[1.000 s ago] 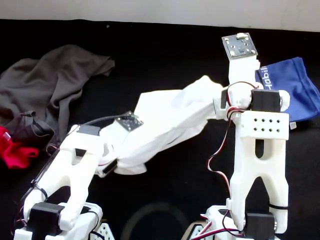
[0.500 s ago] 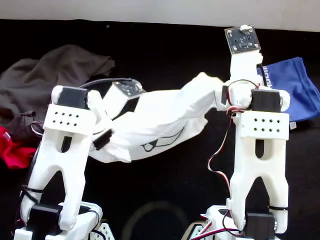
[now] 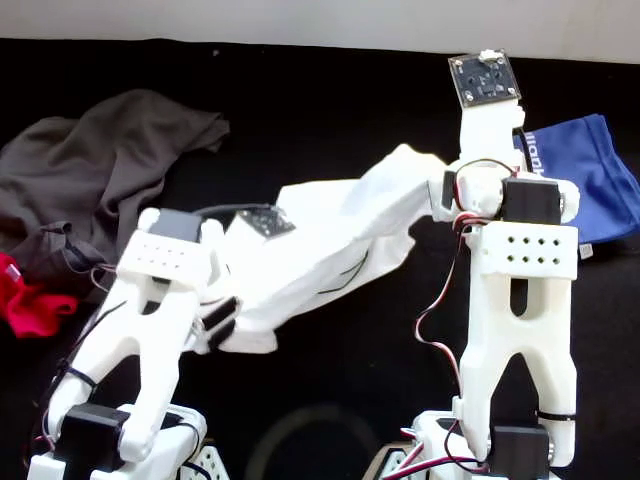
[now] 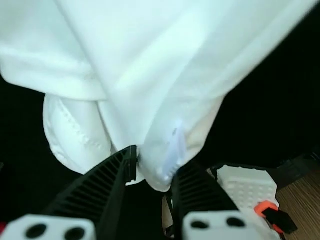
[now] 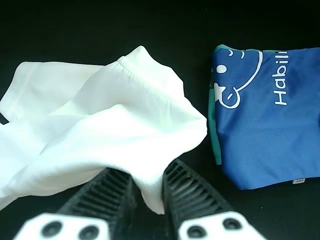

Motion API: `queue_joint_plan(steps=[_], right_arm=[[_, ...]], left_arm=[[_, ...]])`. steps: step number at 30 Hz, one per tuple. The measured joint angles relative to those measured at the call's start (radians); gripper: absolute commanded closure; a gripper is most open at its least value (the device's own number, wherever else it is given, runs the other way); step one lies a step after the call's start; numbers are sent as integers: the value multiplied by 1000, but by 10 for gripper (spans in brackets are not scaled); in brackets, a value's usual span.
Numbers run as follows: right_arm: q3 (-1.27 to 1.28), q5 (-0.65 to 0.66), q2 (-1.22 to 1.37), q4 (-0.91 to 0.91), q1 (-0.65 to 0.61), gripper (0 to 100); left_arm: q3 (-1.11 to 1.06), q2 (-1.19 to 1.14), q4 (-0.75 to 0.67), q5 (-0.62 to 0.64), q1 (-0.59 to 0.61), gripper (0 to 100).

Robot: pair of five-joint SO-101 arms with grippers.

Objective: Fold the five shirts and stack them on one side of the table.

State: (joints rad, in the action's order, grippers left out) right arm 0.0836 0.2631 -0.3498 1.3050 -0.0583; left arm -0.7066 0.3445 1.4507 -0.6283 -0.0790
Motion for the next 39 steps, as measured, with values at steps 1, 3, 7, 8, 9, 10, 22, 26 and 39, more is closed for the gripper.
queue_joint_plan(steps=[1, 3, 7, 8, 9, 10, 22, 26, 39], right_arm=[[0, 0, 0, 0, 0, 993], [0, 0, 0, 0, 0, 993], [0, 0, 0, 0, 0, 993], [0, 0, 0, 0, 0, 993], [0, 0, 0, 0, 0, 993], [0, 0, 0, 0, 0, 993], [0, 0, 0, 0, 0, 993], [0, 0, 0, 0, 0, 993], [0, 0, 0, 0, 0, 993]], left_arm=[[-9, 0, -12, 3, 2, 847], [-17, 0, -25, 8, 3, 847], [-25, 0, -49, 9, 3, 847], [-25, 0, -51, 9, 3, 847], [-25, 0, -54, 9, 3, 847], [-23, 0, -54, 9, 3, 847], [163, 0, 52, 9, 3, 847], [89, 0, 52, 9, 3, 847], [0, 0, -20, 9, -3, 993]])
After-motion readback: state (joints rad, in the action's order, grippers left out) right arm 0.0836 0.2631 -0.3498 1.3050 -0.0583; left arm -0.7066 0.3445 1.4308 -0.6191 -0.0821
